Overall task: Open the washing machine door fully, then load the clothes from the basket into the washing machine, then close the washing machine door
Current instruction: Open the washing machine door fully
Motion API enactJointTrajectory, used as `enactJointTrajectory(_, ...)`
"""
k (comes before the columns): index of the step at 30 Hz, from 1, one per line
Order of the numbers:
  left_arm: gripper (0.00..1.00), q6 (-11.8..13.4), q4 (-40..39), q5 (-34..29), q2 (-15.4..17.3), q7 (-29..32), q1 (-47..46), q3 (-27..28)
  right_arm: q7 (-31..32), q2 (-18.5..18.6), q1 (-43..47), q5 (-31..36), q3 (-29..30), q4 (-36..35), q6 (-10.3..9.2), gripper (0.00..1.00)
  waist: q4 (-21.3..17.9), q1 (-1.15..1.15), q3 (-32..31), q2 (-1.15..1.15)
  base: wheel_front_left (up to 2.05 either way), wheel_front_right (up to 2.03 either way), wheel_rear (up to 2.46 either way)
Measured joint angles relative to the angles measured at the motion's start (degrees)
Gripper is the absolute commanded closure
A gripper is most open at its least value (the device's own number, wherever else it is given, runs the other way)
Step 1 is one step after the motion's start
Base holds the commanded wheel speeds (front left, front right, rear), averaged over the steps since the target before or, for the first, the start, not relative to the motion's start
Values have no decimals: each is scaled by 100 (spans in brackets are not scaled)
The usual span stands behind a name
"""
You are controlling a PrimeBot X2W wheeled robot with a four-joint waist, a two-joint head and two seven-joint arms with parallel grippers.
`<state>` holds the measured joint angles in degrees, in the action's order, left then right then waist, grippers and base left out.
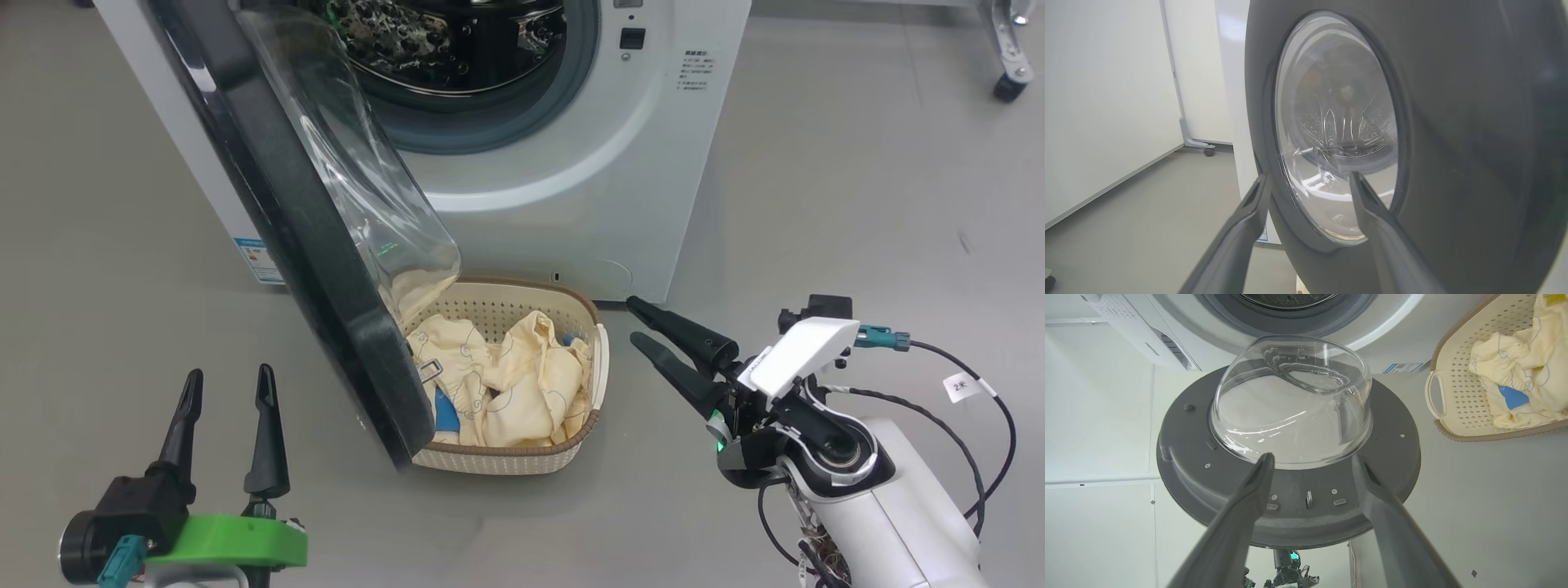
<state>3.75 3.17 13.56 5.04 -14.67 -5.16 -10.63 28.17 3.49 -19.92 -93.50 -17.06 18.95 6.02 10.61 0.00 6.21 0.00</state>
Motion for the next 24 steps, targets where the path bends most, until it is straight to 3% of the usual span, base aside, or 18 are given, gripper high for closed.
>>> enactJointTrajectory(4, 0, -14, -11, 0, 2, 1, 108, 85, -366, 93, 1, 488, 10, -90, 7, 0, -138, 0, -96, 0, 0, 0, 0)
enactJointTrajectory(24, 0, -260, -79, -57, -9, 1, 370, 175, -2865, 1438, 264, 3776, 4, -813, 56, 0, -611, 0, -351, 0, 0, 0, 0)
